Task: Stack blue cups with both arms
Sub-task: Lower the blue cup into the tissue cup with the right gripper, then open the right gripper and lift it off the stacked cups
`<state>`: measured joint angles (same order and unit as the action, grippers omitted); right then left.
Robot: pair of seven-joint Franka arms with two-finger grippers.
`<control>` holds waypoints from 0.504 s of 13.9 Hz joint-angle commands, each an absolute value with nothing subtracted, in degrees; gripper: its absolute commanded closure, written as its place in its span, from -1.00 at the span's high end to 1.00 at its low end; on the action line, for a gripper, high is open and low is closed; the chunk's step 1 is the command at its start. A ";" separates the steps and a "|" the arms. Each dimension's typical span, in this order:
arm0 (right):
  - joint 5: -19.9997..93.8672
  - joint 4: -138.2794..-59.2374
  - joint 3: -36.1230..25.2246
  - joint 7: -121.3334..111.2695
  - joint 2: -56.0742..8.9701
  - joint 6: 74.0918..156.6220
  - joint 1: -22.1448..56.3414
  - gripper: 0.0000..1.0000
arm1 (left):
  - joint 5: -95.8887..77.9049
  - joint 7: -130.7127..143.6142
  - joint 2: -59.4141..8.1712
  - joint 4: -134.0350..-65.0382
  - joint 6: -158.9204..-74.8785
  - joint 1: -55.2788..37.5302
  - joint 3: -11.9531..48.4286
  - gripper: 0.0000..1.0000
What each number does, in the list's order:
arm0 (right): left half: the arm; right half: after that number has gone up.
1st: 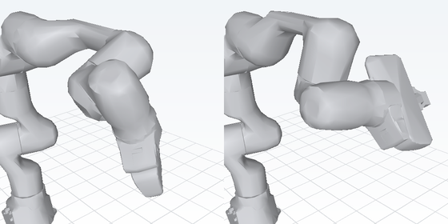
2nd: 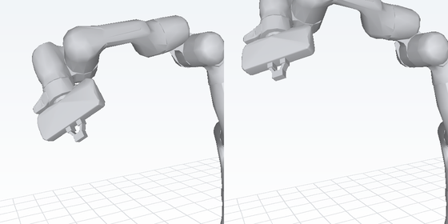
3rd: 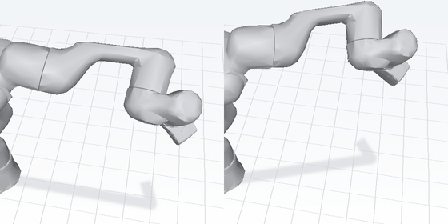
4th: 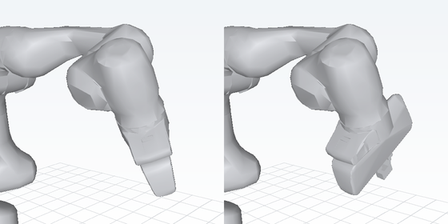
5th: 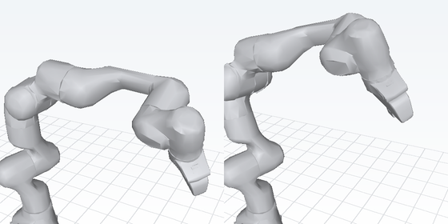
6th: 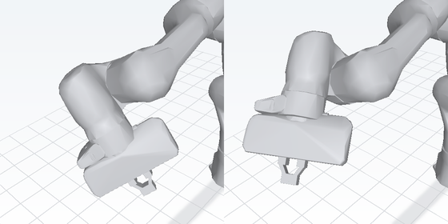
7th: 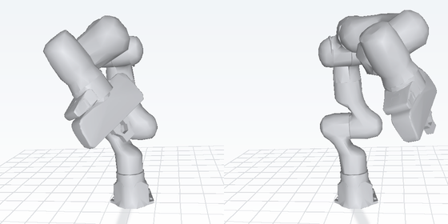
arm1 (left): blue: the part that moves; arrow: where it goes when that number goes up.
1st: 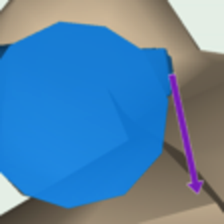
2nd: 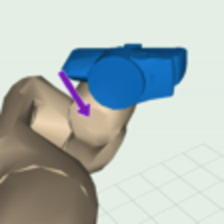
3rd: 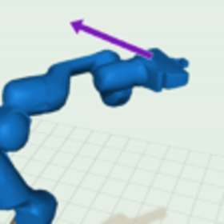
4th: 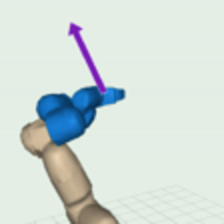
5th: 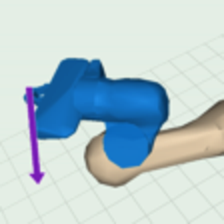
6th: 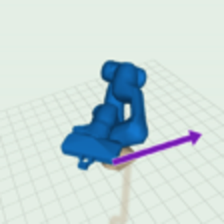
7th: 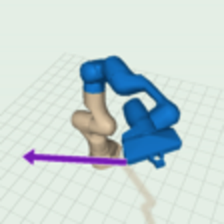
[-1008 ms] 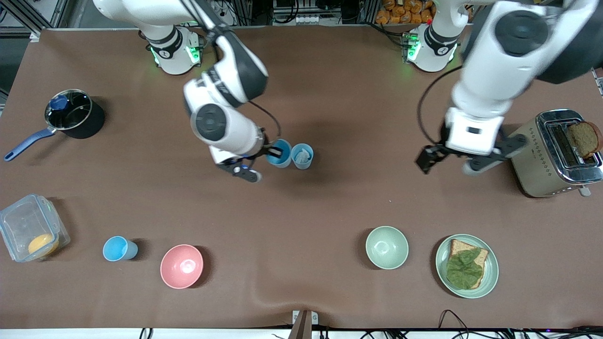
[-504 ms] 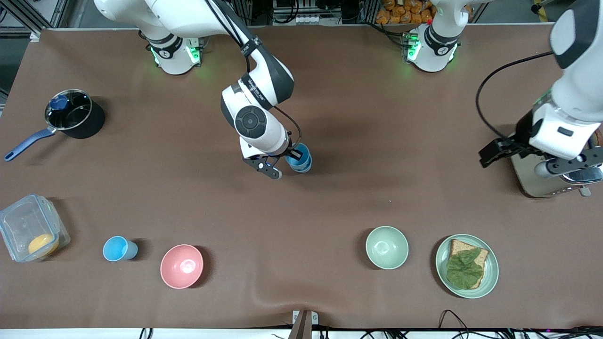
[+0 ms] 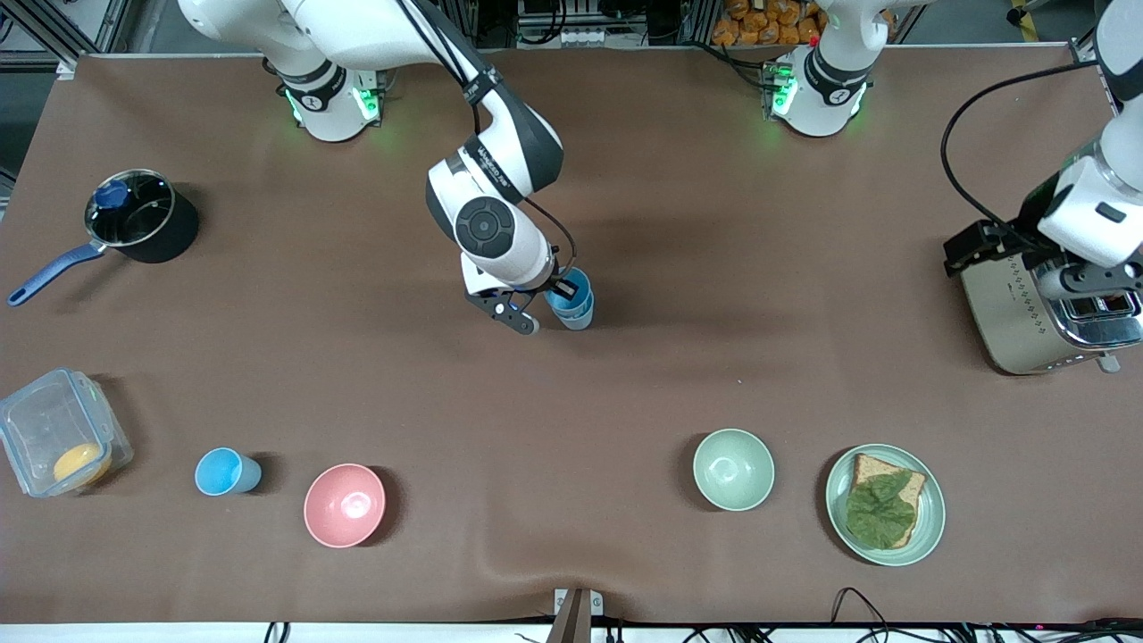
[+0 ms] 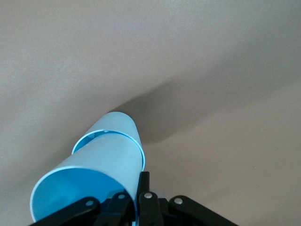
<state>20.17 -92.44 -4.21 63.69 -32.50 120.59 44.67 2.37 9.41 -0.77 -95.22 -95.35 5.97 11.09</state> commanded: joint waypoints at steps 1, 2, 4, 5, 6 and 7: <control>21.01 -92.20 -4.83 64.86 -32.52 121.99 45.79 -1.00 | 1.14 8.00 0.79 -96.68 -94.31 6.24 10.81 1.00; 21.01 -92.20 -4.83 64.86 -32.61 122.69 45.88 -1.00 | 1.06 8.09 0.79 -96.59 -94.31 6.24 10.98 1.00; 21.01 -92.20 -4.83 64.86 -32.61 122.87 45.88 -0.85 | 1.14 8.00 0.62 -96.07 -94.31 6.24 10.99 1.00; 21.01 -92.20 -4.83 64.86 -32.61 122.61 45.88 0.10 | 1.14 8.00 0.53 -95.72 -94.31 6.24 10.99 1.00; 20.83 -92.20 -4.83 64.86 -32.43 122.52 45.88 0.99 | 1.14 7.91 0.61 -95.71 -94.31 6.24 10.99 1.00; 20.74 -92.11 -4.83 64.34 -32.17 122.43 45.79 1.00 | 1.23 7.91 0.70 -95.63 -94.31 6.33 10.99 1.00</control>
